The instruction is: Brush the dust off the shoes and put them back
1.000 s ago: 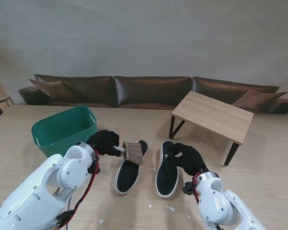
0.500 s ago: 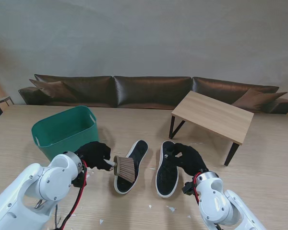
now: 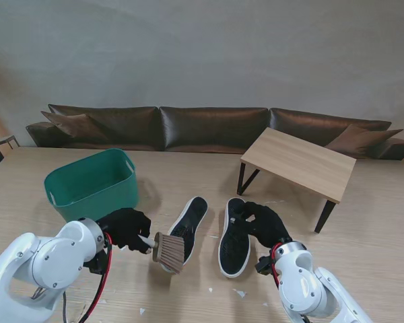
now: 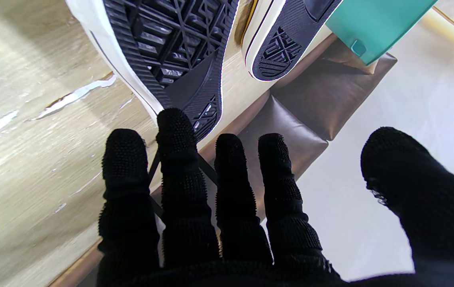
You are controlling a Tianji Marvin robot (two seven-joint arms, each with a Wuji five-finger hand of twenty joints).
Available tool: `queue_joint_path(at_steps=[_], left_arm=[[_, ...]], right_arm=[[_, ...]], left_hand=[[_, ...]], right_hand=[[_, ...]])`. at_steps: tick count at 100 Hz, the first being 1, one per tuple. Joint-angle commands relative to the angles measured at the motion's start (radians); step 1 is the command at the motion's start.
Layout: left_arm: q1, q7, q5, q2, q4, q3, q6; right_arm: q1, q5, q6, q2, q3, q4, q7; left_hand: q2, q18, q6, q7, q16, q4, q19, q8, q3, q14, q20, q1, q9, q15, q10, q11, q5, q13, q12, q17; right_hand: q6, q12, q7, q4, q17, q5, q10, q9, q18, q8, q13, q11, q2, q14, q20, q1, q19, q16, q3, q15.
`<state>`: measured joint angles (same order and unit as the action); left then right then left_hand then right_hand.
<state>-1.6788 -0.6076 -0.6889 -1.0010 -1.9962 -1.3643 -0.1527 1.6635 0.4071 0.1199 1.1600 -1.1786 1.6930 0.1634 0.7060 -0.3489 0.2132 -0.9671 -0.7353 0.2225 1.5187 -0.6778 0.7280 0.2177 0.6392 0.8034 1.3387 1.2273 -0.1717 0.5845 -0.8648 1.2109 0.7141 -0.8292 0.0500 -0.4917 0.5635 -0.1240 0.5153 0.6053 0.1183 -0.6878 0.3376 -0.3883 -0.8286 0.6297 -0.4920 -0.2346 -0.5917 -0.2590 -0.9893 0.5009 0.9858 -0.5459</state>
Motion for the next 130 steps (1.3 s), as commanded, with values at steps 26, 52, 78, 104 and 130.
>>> queue_joint_path(at_steps=[26, 52, 78, 104, 130], left_arm=[[-0.003, 0.144, 0.049, -0.022, -0.004, -0.003, 0.077], [0.092, 0.386, 0.071, -0.066, 0.104, 0.081, 0.125], [0.217, 0.552, 0.072, -0.102, 0.261, 0.206, 0.103], [0.319, 0.608, 0.063, -0.117, 0.4, 0.308, 0.083], [0.339, 0.561, 0.032, -0.107, 0.434, 0.326, 0.038]], right_arm=[[0.007, -0.001, 0.0, 0.003, 0.005, 0.004, -0.01], [0.003, -0.002, -0.003, 0.006, 0.007, -0.004, -0.002], [0.002, -0.004, -0.001, 0.006, 0.006, -0.006, -0.001], [0.004, -0.006, 0.003, 0.006, 0.004, 0.0, -0.004], [0.004, -0.008, 0.0, 0.004, 0.004, 0.0, -0.011]], left_hand=[[-0.044, -0.003, -0.021, -0.049, -0.013, -0.029, 0.025, -0.031, 0.033, -0.031, 0.023, 0.098, 0.044, -0.007, 0.001, -0.005, -0.024, 0.055, -0.009, 0.013], [-0.039, -0.012, -0.019, -0.049, -0.018, -0.029, 0.028, -0.03, 0.039, -0.021, 0.026, 0.097, 0.045, -0.012, -0.003, -0.006, -0.027, 0.056, -0.006, 0.016], [-0.03, -0.023, -0.013, -0.049, -0.021, -0.027, 0.029, -0.027, 0.05, -0.011, 0.026, 0.097, 0.047, -0.015, -0.008, -0.004, -0.032, 0.056, 0.0, 0.013], [-0.028, -0.027, -0.012, -0.049, -0.02, -0.025, 0.029, -0.025, 0.055, -0.007, 0.024, 0.095, 0.047, -0.019, -0.007, -0.005, -0.033, 0.056, 0.003, 0.013], [-0.027, -0.028, -0.013, -0.051, -0.02, -0.023, 0.029, -0.024, 0.057, -0.007, 0.023, 0.094, 0.048, -0.02, -0.006, -0.005, -0.034, 0.056, 0.004, 0.013]], right_hand=[[0.0, 0.014, 0.012, 0.027, -0.207, -0.002, 0.01, -0.008, 0.016, 0.01, -0.022, 0.006, 0.028, -0.004, -0.005, 0.047, -0.004, -0.003, 0.011, -0.013], [0.001, 0.014, 0.013, 0.027, -0.207, -0.002, 0.01, -0.009, 0.016, 0.01, -0.022, 0.007, 0.03, -0.004, -0.005, 0.047, -0.004, -0.003, 0.012, -0.014], [0.002, 0.014, 0.014, 0.027, -0.206, -0.002, 0.011, -0.009, 0.017, 0.01, -0.022, 0.008, 0.03, -0.004, -0.005, 0.047, -0.005, -0.003, 0.013, -0.014], [0.002, 0.014, 0.014, 0.027, -0.207, -0.002, 0.011, -0.01, 0.018, 0.01, -0.023, 0.008, 0.031, -0.006, -0.005, 0.046, -0.004, -0.003, 0.014, -0.015], [0.004, 0.014, 0.015, 0.027, -0.208, -0.001, 0.012, -0.012, 0.017, 0.01, -0.023, 0.008, 0.032, -0.005, -0.004, 0.046, -0.004, -0.003, 0.014, -0.015]])
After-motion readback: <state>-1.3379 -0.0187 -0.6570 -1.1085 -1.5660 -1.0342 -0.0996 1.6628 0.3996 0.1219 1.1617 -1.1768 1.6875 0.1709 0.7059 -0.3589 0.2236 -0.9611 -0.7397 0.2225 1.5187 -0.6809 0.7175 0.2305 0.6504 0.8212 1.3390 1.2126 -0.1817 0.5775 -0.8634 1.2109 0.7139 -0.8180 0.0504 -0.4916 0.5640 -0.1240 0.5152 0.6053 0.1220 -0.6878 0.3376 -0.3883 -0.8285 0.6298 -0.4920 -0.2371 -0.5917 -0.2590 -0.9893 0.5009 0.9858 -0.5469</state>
